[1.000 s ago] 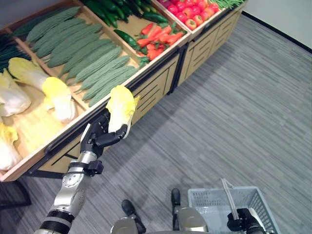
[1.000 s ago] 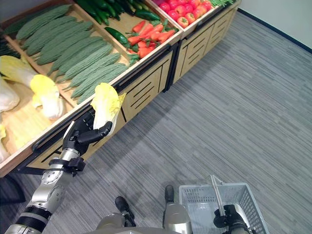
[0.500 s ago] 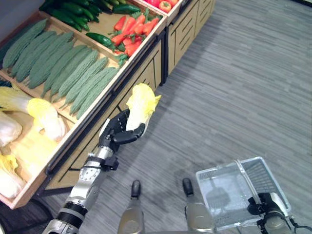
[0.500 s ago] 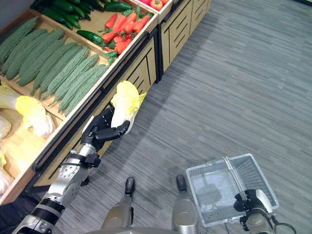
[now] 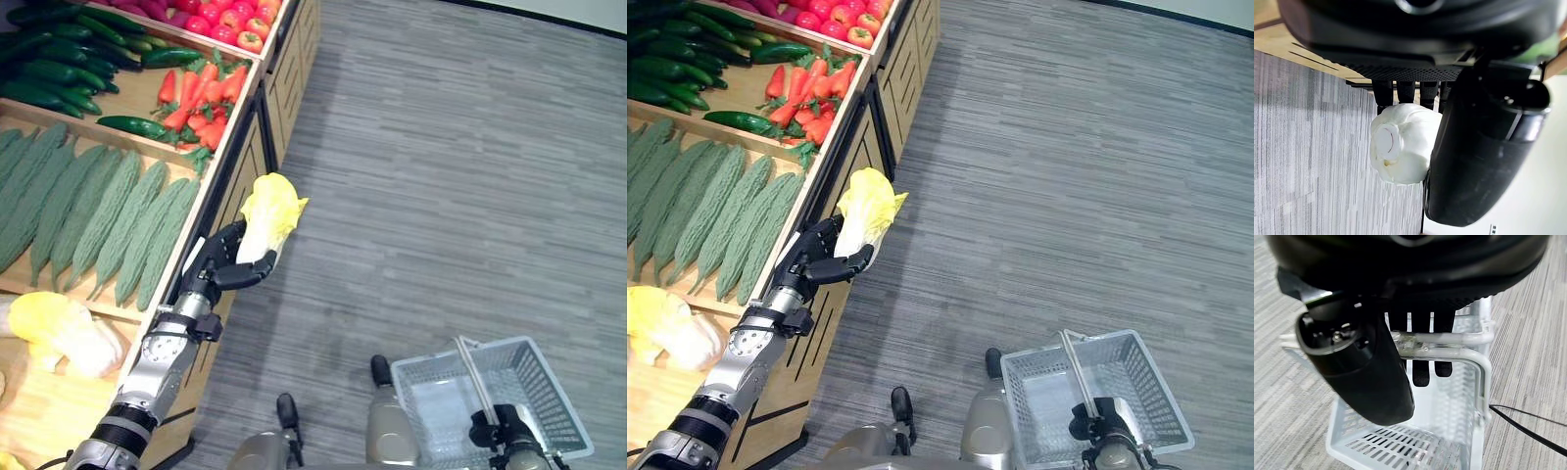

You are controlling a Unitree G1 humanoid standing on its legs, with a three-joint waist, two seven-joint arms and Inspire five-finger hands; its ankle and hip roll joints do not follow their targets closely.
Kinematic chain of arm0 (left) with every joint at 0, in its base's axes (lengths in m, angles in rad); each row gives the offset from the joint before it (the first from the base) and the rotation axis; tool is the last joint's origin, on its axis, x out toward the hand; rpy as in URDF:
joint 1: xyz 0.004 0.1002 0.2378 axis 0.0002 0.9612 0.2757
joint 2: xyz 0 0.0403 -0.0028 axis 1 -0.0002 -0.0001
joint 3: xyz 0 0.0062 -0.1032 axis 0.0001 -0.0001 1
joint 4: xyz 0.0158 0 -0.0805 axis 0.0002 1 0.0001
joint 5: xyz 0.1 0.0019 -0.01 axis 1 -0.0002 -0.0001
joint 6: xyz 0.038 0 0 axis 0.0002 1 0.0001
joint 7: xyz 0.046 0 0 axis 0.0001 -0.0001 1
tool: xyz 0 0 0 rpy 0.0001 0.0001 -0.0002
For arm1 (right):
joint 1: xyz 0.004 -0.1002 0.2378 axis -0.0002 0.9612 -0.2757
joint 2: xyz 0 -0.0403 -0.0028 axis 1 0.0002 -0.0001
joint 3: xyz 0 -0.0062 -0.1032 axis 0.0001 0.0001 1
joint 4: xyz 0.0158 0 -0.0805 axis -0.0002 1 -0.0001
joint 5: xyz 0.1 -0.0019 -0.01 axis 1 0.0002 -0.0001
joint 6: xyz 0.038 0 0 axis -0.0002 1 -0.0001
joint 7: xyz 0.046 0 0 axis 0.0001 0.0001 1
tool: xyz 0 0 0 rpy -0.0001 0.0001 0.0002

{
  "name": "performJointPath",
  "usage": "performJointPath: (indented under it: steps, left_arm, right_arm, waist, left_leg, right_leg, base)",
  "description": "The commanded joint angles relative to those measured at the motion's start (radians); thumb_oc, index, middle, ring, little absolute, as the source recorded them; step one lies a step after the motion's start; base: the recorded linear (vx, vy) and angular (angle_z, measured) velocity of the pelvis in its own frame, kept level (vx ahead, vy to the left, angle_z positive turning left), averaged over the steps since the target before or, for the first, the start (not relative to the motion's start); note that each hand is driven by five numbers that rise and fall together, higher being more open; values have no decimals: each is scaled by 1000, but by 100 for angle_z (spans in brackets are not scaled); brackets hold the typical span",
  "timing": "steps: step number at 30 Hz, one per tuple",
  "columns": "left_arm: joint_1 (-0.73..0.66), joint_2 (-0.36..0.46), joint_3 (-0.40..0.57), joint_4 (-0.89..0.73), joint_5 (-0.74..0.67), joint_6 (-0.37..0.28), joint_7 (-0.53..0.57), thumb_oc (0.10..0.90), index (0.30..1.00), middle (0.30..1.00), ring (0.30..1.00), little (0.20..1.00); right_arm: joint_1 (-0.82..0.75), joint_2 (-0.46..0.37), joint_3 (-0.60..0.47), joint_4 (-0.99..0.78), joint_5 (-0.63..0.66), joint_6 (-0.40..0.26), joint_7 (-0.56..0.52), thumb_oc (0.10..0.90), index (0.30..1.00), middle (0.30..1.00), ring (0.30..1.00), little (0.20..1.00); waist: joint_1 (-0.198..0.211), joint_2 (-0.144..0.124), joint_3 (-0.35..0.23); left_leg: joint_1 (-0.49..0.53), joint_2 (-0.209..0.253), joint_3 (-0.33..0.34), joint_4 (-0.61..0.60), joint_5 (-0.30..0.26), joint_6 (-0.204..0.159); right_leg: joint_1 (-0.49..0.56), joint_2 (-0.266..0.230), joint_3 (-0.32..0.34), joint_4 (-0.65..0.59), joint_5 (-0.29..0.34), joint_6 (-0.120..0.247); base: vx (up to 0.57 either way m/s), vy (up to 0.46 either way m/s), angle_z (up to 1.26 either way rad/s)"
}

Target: Get the vegetables into the basket

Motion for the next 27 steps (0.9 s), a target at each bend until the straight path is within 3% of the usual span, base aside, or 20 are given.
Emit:
performJointPath:
  steps: [1,2,4,8,16,20,22,23,24,25,27]
  left_arm:
    - [-48,-5,88,-85,29,-115,-3,400,300,300,300,300]
    - [-48,-6,90,-84,35,-113,-4,400,300,300,300,300]
    - [-43,-5,87,-87,44,-113,-8,400,300,300,300,300]
    - [-51,-3,69,-78,54,-108,-15,400,300,300,300,300]
    - [-12,-35,75,-85,49,-95,-21,400,300,300,300,300]
    - [-11,-57,75,-80,33,-88,-11,400,300,300,300,300]
    - [-16,-67,71,-74,30,-84,-7,400,300,300,300,300]
    - [-22,-77,66,-67,33,-86,-5,400,300,300,300,300]
    - [-22,-88,62,-62,34,-84,-2,400,300,300,300,300]
    - [-18,-112,53,-49,41,-87,24,400,300,300,300,300]
    - [-20,-123,46,-40,43,-90,42,400,300,300,300,300]
  right_arm:
    - [-24,-90,11,1,14,-36,-36,400,300,300,300,300]
    - [-20,-89,6,2,17,-39,-38,400,300,300,300,300]
    - [-15,-90,5,2,16,-40,-34,400,300,300,300,300]
    - [-2,-88,4,3,21,-42,-28,400,300,300,300,300]
    - [26,-98,4,-5,20,-48,-22,400,300,300,300,300]
    - [32,-115,13,-26,10,-50,-26,400,300,300,300,300]
    - [38,-126,22,-44,0,-52,-25,400,300,300,300,300]
    - [50,-135,18,-59,-3,-53,-26,400,300,300,300,300]
    - [49,-140,18,-56,-1,-54,-25,400,300,300,300,300]
    - [39,-145,22,-59,3,-49,-31,400,300,300,300,300]
    - [32,-140,24,-61,12,-50,-41,400,300,300,300,300]
  waist:
    - [28,23,-33]
    - [33,19,-42]
    - [38,12,-49]
    - [31,11,-50]
    - [12,34,-68]
    - [5,57,-63]
    - [-1,64,-54]
    - [-5,68,-43]
    - [1,67,-35]
    - [22,69,-21]
    - [32,64,-17]
  left_leg:
    - [-67,100,-67,54,-16,-106]
    - [-56,98,-45,43,-16,-109]
    - [-43,99,-25,35,-20,-114]
    - [-42,118,-12,48,-14,-132]
    - [-8,172,-19,20,27,-179]
    - [-9,200,-37,44,36,-197]
    - [-25,212,-52,93,36,-206]
    - [-61,222,-75,189,48,-215]
    - [-75,211,-102,237,60,-219]
    - [-110,160,-207,240,83,-220]
    - [-146,141,-247,183,59,-205]
  right_leg:
    - [70,39,20,123,-242,25]
    - [78,39,-22,99,-241,26]
    - [88,32,-44,59,-233,30]
    - [97,51,-24,20,-245,26]
    - [141,110,-19,-34,-285,-12]
    - [139,137,-12,4,-324,-35]
    - [134,149,-6,29,-344,-51]
    - [143,160,-9,46,-364,-71]
    - [150,162,-2,52,-370,-78]
    - [157,161,13,63,-382,-81]
    - [165,155,25,52,-382,-73]
  base:
    - [27,46,-37]
    - [37,13,-26]
    - [41,-37,-29]
    - [29,-113,-36]
    - [64,-177,-10]
    - [54,-193,1]
    - [36,-224,12]
    - [63,-239,19]
    - [96,-223,23]
    - [86,-96,8]
    - [95,-38,-12]
